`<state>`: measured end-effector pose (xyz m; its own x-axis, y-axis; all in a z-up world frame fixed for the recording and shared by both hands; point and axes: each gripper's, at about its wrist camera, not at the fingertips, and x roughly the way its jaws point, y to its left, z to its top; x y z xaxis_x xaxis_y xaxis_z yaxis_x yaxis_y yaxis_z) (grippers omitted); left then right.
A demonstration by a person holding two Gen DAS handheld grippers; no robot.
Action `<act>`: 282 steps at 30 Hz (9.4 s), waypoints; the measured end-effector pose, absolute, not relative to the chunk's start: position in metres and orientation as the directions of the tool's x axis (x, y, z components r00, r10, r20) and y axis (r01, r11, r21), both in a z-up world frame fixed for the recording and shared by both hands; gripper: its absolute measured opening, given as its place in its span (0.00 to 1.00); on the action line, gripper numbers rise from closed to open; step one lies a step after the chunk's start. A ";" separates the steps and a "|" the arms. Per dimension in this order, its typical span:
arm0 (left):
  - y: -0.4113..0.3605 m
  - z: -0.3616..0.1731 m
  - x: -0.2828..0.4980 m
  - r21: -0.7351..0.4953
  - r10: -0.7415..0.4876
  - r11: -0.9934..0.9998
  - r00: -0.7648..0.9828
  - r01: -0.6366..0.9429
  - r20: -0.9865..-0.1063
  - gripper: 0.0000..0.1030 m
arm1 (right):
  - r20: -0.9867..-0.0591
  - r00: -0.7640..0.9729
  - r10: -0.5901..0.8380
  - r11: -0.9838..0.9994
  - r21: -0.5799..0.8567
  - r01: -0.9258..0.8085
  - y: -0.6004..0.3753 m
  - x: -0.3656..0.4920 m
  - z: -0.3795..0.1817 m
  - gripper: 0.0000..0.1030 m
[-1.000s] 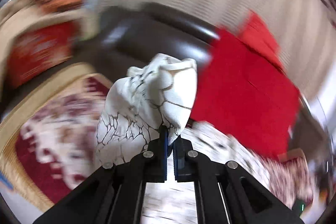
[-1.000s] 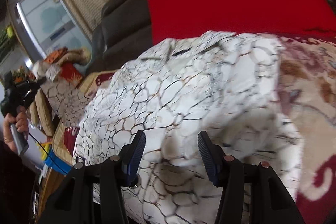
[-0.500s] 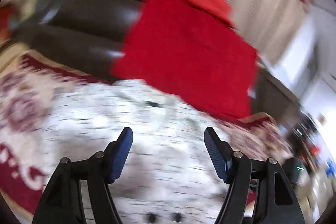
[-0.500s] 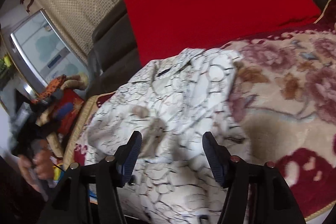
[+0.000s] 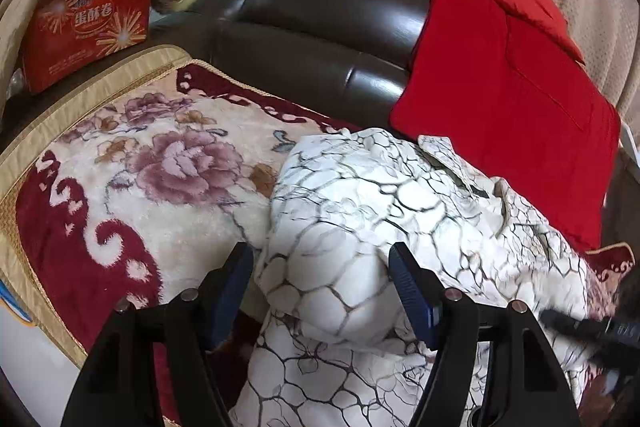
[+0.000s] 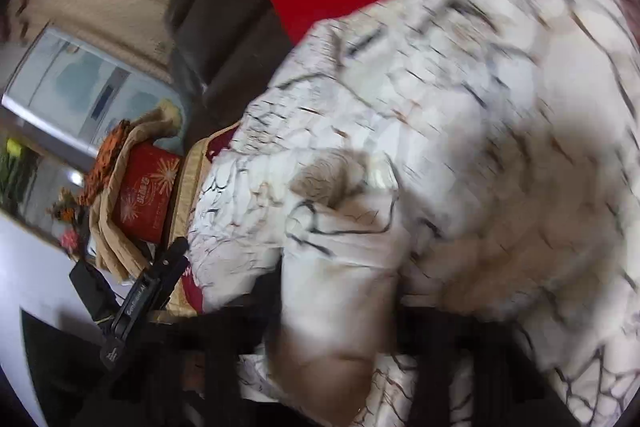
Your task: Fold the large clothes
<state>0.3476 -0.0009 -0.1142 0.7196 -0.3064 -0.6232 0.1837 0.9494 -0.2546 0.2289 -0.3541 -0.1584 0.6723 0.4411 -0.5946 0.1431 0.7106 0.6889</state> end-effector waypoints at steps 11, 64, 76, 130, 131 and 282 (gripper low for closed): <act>-0.032 -0.117 0.342 -0.156 -0.299 0.953 0.736 0.259 -0.608 0.69 | -0.602 0.797 0.054 0.923 0.335 0.190 -0.402 0.205 -0.076 0.68; -0.054 -0.150 0.370 -0.028 -0.186 0.969 0.657 0.244 -0.731 0.80 | -0.677 0.696 0.238 0.862 0.478 0.169 -0.374 0.257 -0.134 0.66; -0.057 -0.137 0.355 -0.016 -0.206 0.965 0.717 0.263 -0.666 0.84 | -0.647 0.742 0.177 0.901 0.410 0.143 -0.375 0.217 -0.116 0.65; -0.042 -0.142 0.331 0.106 -0.148 0.941 0.674 0.320 -0.724 0.91 | -0.672 0.710 0.210 0.859 0.474 0.194 -0.419 0.103 -0.118 0.57; -0.036 -0.142 0.329 0.114 -0.140 0.942 0.676 0.316 -0.724 0.91 | -0.678 0.703 0.216 0.860 0.473 0.192 -0.415 0.093 -0.121 0.57; -0.036 -0.103 0.338 -0.727 -0.784 0.618 0.159 0.299 -0.601 0.30 | -0.485 0.730 0.482 0.535 0.823 0.193 -0.476 0.118 -0.103 0.80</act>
